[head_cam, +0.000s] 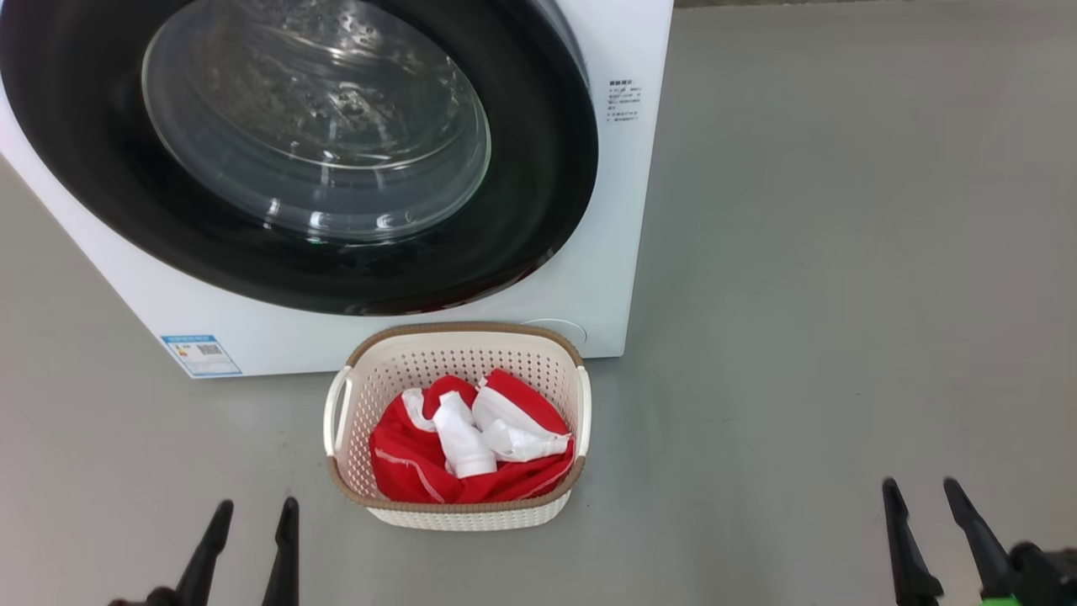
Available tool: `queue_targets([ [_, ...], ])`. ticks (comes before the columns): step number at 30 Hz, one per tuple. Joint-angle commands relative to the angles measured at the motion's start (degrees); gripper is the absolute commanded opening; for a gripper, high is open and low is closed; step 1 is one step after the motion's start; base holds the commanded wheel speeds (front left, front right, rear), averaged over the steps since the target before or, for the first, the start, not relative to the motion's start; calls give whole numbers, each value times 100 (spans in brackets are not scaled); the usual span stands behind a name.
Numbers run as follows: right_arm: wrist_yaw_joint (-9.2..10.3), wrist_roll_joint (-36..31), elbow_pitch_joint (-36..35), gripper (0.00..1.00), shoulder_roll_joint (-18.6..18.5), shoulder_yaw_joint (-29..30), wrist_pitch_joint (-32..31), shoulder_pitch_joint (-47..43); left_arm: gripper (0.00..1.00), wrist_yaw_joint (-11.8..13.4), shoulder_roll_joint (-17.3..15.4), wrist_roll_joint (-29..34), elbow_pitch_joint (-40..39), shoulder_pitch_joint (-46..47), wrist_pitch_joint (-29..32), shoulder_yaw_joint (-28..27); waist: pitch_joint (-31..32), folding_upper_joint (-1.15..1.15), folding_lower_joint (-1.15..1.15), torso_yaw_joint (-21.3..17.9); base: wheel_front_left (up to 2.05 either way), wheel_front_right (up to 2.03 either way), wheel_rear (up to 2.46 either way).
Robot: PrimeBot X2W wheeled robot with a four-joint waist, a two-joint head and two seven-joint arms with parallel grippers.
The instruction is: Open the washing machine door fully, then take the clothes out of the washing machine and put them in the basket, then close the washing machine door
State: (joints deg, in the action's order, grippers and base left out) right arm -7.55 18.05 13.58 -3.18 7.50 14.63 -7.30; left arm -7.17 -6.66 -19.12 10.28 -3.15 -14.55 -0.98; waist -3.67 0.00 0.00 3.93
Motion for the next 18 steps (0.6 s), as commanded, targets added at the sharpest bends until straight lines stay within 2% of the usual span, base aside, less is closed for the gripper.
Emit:
queue_targets([
  [1,6,-31,-166,100,-62,-47,37,-21,100,-32,-118,-1,-132,-3,-45,-204,32,0,0,-17,0,0,0],
  [18,6,-16,-214,100,16,111,37,-271,100,-32,-184,-58,-206,-135,-45,-146,155,0,0,-75,0,0,0],
])
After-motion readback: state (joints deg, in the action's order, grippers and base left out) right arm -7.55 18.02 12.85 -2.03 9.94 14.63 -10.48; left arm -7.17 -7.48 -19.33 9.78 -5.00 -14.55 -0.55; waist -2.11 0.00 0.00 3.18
